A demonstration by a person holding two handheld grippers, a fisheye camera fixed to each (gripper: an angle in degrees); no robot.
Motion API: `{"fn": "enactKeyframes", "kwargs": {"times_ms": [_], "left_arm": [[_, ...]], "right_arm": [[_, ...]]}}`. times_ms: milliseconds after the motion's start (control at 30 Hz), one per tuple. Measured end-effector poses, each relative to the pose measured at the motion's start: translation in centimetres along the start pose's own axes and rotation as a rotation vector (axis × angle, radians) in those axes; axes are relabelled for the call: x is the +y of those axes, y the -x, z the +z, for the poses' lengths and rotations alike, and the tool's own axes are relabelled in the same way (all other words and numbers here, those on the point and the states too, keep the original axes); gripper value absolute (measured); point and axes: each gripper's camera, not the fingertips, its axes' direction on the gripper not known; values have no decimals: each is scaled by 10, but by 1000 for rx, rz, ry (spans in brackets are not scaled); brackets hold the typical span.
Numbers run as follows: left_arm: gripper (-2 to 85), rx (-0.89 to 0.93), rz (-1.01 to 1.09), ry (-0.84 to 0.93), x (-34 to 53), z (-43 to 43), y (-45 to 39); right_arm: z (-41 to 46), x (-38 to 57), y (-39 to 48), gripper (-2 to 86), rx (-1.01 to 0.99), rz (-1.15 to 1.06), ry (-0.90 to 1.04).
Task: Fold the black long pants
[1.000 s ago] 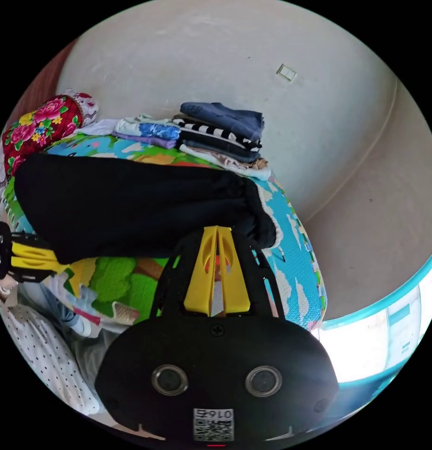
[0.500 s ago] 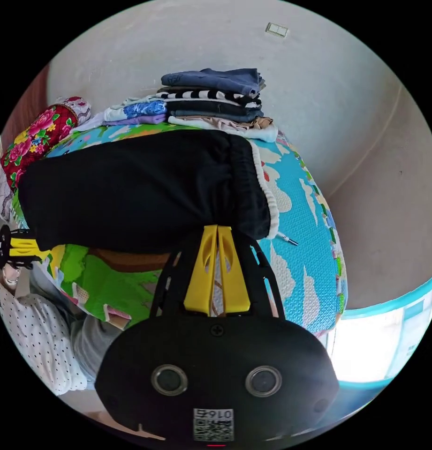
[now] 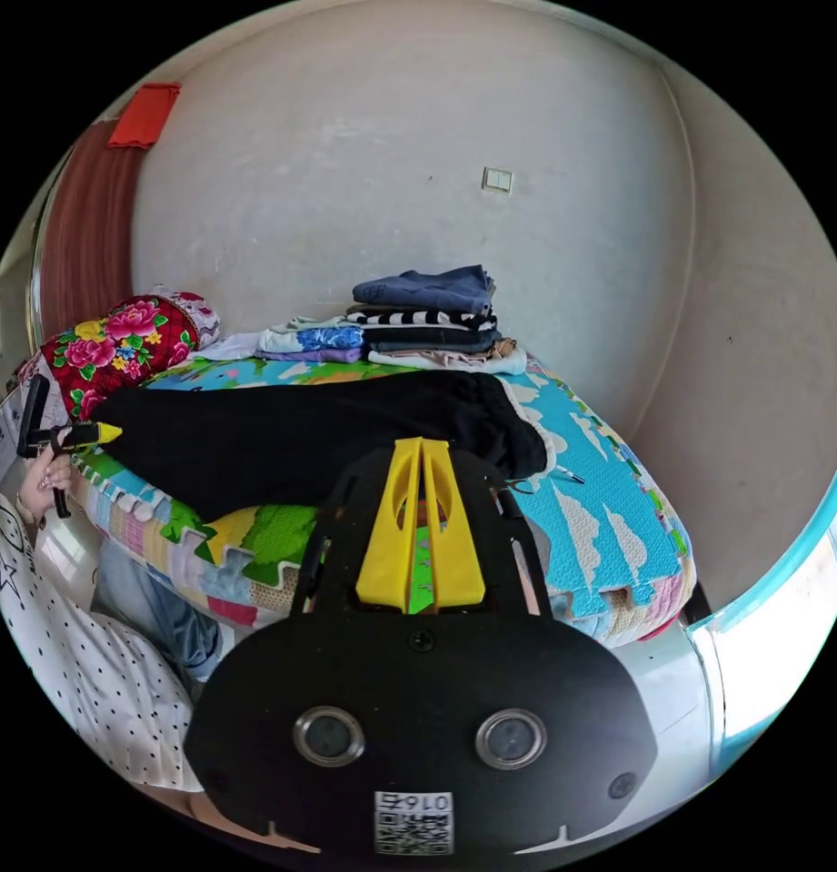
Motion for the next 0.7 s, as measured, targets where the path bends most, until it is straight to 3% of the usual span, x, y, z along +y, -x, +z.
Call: {"fn": "enactKeyframes", "kwargs": {"times_ms": [100,200,400,700], "left_arm": [[106,-135,-186,-228,12,-65,70],[124,-281,-311,-281,24,-94,120],[131,-237,-386,-134,19,-91,201],[33,-139,-479,-214,37,-104,277]], "right_arm": [[-7,-10,20,-4,-30,-2,2],[-7,-28,40,-4,-44,-37,34],[-17,-73,79,-4,-22,-88,106],[-42,-140,173,-2,-51,-218,134]]}}
